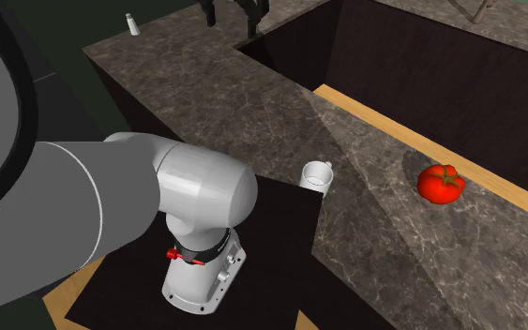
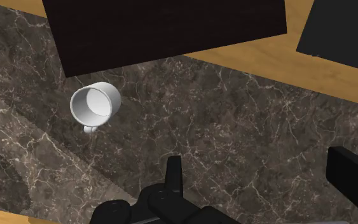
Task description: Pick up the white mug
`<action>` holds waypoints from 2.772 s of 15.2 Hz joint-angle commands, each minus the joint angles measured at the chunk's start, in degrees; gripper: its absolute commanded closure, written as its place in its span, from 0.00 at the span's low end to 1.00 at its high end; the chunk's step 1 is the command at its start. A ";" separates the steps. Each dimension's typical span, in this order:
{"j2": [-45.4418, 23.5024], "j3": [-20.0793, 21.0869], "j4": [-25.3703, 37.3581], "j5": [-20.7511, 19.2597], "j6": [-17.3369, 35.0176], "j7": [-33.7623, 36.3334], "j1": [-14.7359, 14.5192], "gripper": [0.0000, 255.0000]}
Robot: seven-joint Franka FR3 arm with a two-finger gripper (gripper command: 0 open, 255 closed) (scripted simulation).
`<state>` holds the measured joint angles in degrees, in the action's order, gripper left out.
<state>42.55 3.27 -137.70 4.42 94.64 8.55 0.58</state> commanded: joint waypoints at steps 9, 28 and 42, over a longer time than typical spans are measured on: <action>-0.83 -3.87 -13.31 -3.02 13.84 -4.97 2.45 0.00; -32.30 -15.94 -25.71 -8.36 57.51 -18.86 9.23 0.00; -60.82 -9.27 -18.83 11.79 78.67 -39.37 17.20 0.00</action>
<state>-17.07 -6.92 -157.01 15.53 172.53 -30.40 17.11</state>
